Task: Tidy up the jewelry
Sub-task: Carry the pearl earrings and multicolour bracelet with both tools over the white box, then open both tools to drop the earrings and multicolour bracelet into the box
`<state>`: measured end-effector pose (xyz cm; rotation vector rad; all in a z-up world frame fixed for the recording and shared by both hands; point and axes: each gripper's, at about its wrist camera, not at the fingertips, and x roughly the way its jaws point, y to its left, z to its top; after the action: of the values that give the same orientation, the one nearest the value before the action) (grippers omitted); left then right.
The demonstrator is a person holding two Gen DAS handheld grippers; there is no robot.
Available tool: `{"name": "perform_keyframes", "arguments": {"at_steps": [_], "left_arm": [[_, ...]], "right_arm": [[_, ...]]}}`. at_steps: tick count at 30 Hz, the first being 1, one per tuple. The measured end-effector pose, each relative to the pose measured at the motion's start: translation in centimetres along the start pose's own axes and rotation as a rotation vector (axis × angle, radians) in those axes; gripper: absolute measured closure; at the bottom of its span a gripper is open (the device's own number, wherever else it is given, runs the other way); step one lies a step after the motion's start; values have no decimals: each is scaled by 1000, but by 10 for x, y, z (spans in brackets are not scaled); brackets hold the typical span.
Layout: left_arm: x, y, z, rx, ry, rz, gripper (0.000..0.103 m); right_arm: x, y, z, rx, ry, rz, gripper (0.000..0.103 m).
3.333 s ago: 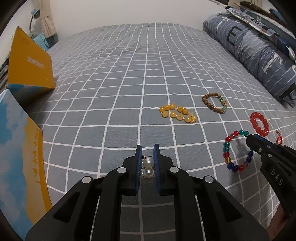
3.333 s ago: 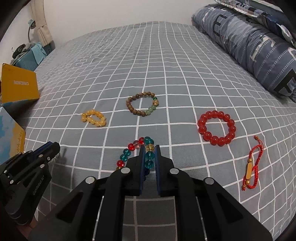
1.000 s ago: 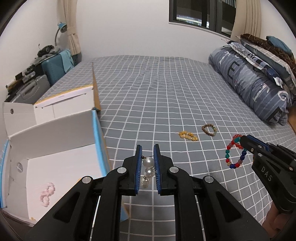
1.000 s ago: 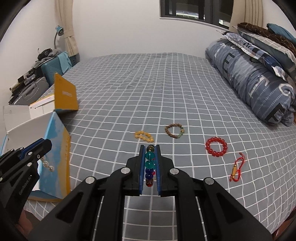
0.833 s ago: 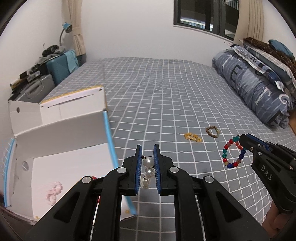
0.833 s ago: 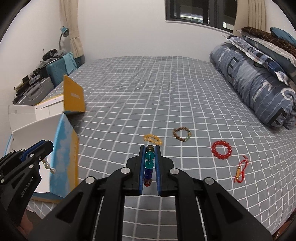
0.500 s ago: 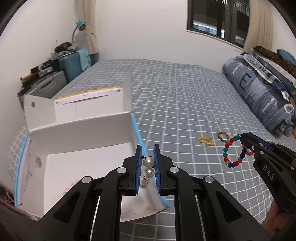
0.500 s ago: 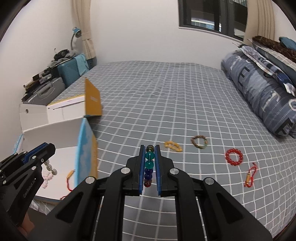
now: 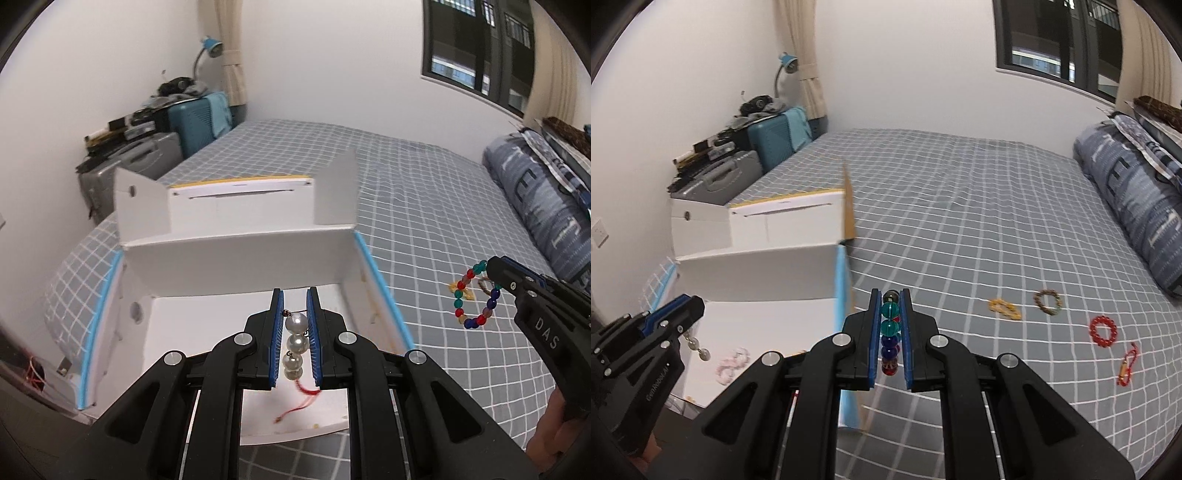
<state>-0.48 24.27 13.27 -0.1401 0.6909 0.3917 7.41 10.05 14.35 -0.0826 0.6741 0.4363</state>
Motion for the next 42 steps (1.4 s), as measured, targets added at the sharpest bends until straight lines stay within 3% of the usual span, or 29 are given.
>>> {"name": "perform_keyframes", "arguments": {"at_steps": [10,20,33,42], "left_arm": [[-4,52,-4,-58,4,52,91],[23,85,-13,-92,54,97,91],[74,116,-33,-103,181,119,91],[89,118,-40,-103,251,120,91]], "right_arm": [[18,60,-4,-65,21,69,94],[58,98,-16,-112,89,92,94],[107,111,-40,-146,204,90,94],[126,120,-50,-146,301,68,94]]}}
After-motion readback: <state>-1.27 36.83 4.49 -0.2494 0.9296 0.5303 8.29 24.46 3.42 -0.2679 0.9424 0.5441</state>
